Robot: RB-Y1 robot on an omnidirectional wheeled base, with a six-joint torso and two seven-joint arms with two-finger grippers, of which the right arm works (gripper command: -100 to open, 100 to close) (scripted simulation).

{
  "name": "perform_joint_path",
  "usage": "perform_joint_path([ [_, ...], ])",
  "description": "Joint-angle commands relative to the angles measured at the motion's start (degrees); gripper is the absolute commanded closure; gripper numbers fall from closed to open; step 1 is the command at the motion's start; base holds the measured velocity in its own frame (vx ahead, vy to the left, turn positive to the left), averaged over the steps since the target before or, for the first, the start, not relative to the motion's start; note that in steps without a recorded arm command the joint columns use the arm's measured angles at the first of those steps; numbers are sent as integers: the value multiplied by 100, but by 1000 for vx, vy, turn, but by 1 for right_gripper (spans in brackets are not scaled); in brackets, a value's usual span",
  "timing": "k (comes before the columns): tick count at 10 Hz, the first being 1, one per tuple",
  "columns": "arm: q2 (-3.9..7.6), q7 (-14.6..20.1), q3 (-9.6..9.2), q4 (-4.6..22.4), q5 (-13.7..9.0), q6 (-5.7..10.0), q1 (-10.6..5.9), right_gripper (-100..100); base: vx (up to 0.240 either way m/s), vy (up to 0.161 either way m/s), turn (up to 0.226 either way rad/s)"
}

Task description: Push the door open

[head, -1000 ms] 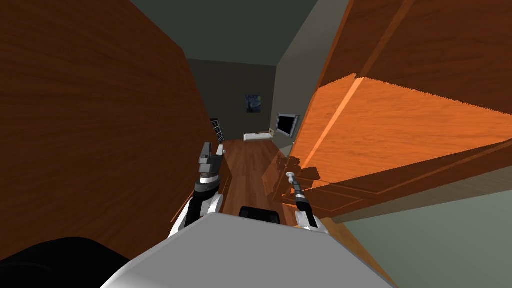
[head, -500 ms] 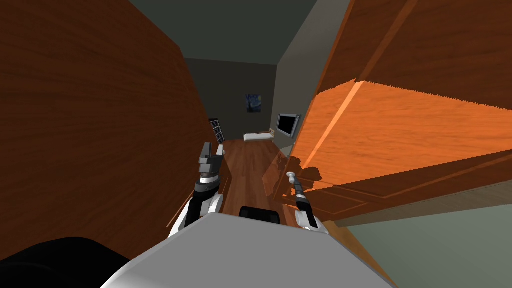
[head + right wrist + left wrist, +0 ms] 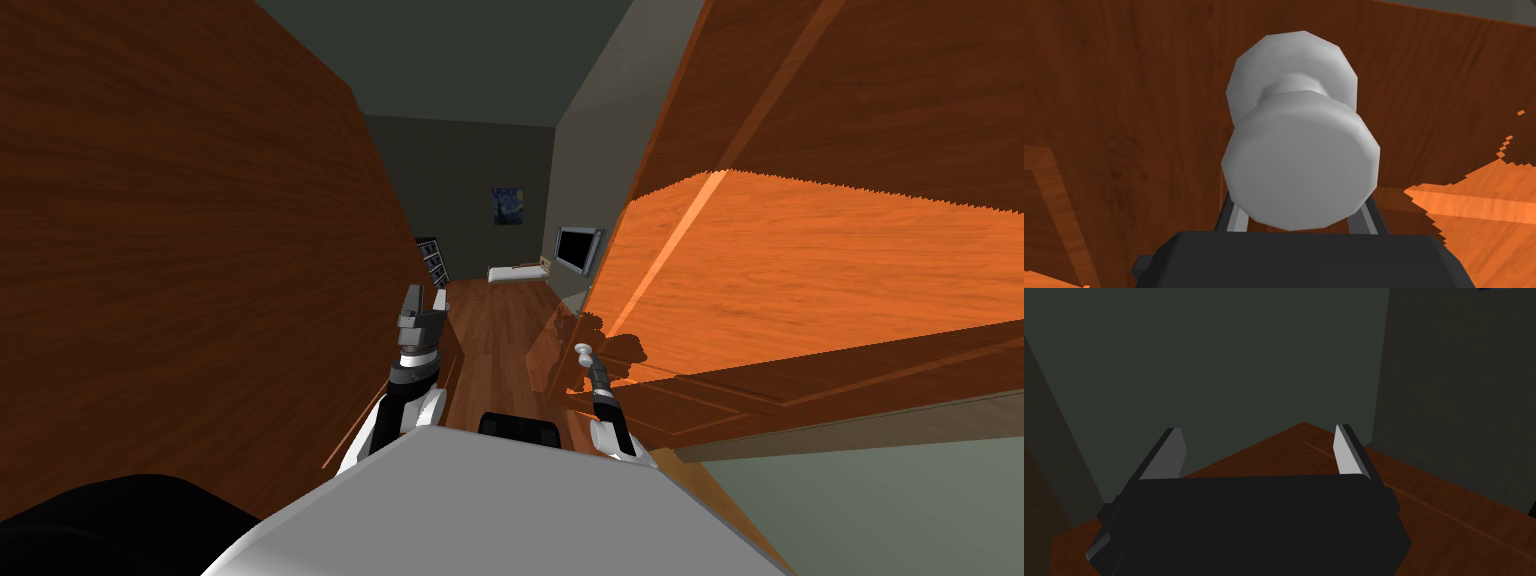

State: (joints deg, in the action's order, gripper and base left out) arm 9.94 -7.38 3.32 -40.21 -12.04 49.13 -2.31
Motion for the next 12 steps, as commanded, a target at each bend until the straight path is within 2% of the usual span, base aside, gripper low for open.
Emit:
perform_joint_path([
  [1, 10, 180, -8, -51, -63, 32, -26, 100, 43, 1, 8],
  [3, 11, 550, -39, -47, -311, 33, -37, 100, 57, -4, 21],
  [4, 11, 655, -39, -47, -311, 33, -37, 100, 53, 0, 6],
  [5, 11, 848, -54, -45, -435, 34, -42, 100, 48, 2, 27],
  [6, 11, 892, -54, -45, -435, 34, -42, 100, 37, -1, 10],
  [8, 12, 1293, -85, -41, -684, 36, -53, 100, 49, -2, 20],
  [9, 12, 1367, -85, -41, -684, 36, -53, 100, 52, -4, 10],
  [12, 13, 1825, -116, -37, -931, 37, -64, 100, 52, 4, 13],
])
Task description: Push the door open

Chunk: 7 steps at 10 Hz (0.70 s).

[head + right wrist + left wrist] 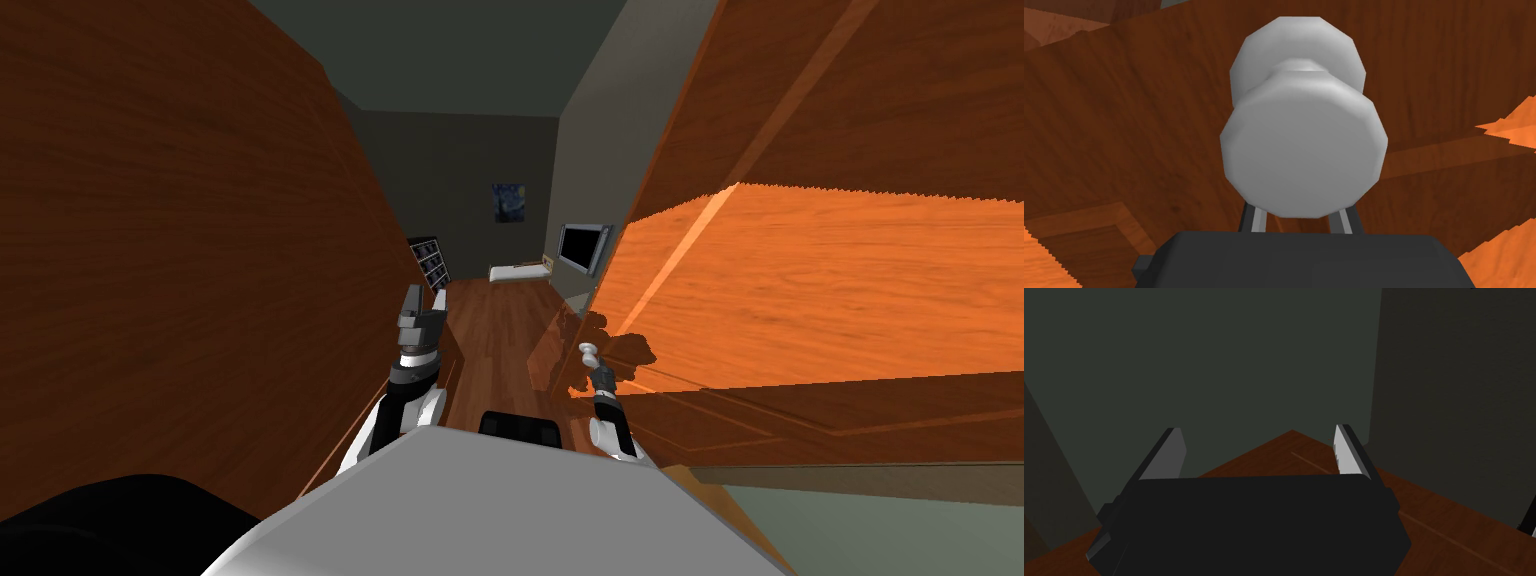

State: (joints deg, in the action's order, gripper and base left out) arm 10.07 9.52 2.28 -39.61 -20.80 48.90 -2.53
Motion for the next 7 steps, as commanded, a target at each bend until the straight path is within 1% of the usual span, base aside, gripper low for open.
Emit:
perform_joint_path([
  [1, 1, 286, -28, -96, -175, 61, -47, 100, 60, 4, 25],
  [2, 1, 388, -28, -96, -175, 61, -47, 100, 45, -10, 8],
  [3, 1, 582, -43, -94, -296, 62, -53, 100, 48, 0, 17],
  [5, 1, 625, -43, -90, -296, 62, -53, 100, 27, 2, 5],
  [6, 1, 862, -58, -93, -417, 62, -58, 100, 29, -4, 11],
  [7, 1, 862, -58, -93, -417, 62, -58, 100, 30, -2, 17],
])
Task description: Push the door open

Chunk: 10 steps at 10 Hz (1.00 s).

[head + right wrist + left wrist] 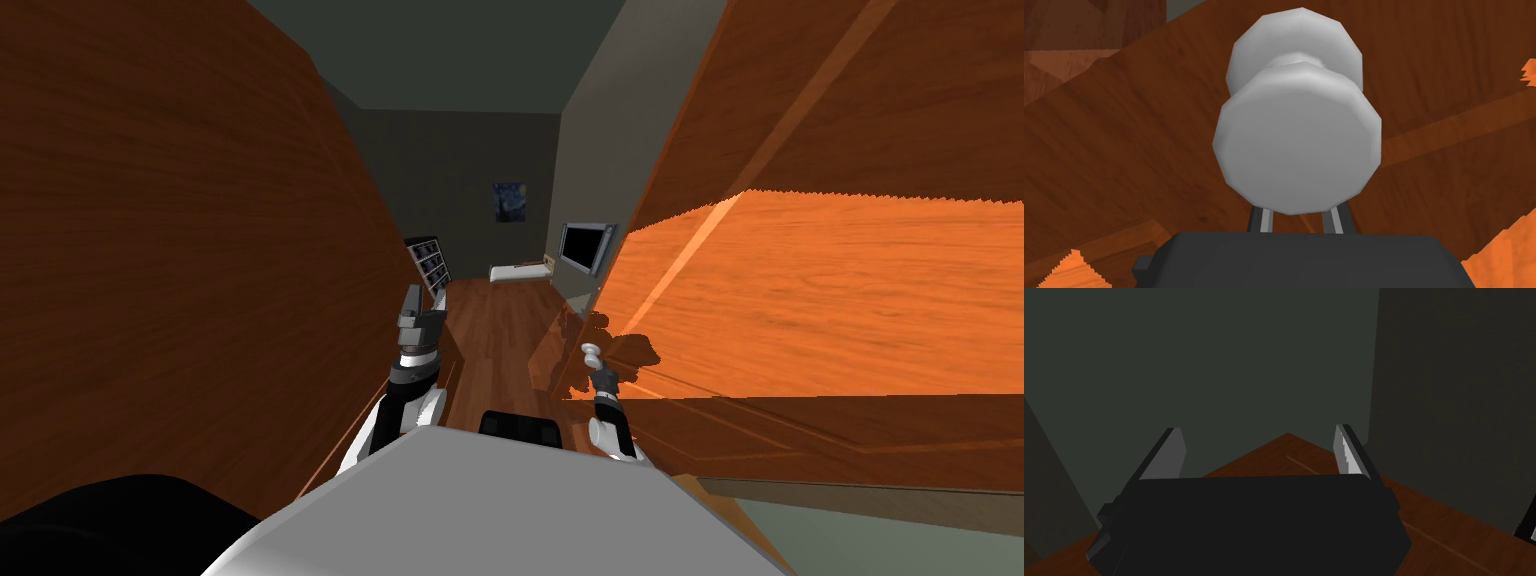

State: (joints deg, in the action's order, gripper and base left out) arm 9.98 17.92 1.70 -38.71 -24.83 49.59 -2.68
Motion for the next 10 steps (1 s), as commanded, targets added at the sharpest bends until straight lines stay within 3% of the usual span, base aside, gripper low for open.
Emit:
perform_joint_path([
  [1, 10, 22, 1, -182, -13, -7, -43, 100, 13, 1, 1],
  [3, 11, 396, -28, -178, -248, -6, -53, 100, 46, 1, 17],
  [5, 11, 495, -28, -178, -248, -6, -53, 100, 39, 0, 6],
  [10, 12, 1202, -71, -173, -588, -3, -68, 100, 36, 1, 16],
])
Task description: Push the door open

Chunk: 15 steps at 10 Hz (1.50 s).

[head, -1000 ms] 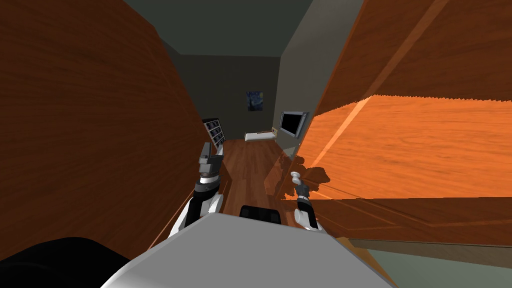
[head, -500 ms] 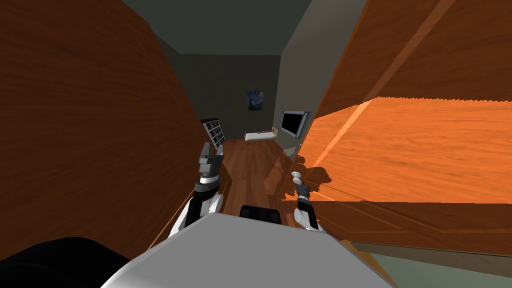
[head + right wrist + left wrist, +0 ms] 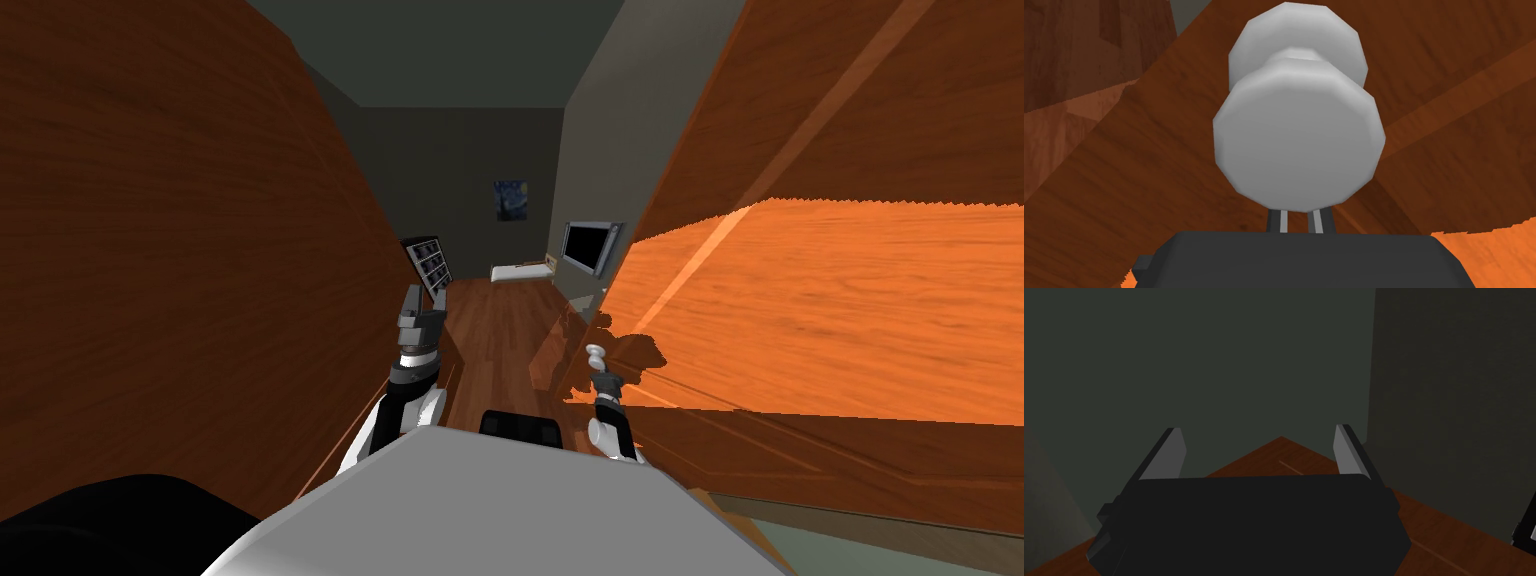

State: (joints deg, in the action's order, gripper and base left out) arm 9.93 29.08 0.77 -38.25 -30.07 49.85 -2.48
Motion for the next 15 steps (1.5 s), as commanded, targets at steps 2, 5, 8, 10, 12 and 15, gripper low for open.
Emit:
perform_joint_path([
  [2, 17, 86, 21, -152, -64, -29, -88, 100, 21, 0, 4],
  [5, 18, 319, 8, -217, -172, -29, -93, 100, 10, -1, 1],
  [8, 18, 551, -5, -215, -274, -28, -97, 100, 33, 1, 11],
  [10, -101, 799, 66, -99, -291, -128, -61, -100, -56, -29, 16],
  [12, -161, 1026, 113, -67, -302, -105, -115, -100, -100, 20, 70],
  [15, -273, 1443, 198, -8, -321, -65, -213, -100, -86, 6, 40],
])
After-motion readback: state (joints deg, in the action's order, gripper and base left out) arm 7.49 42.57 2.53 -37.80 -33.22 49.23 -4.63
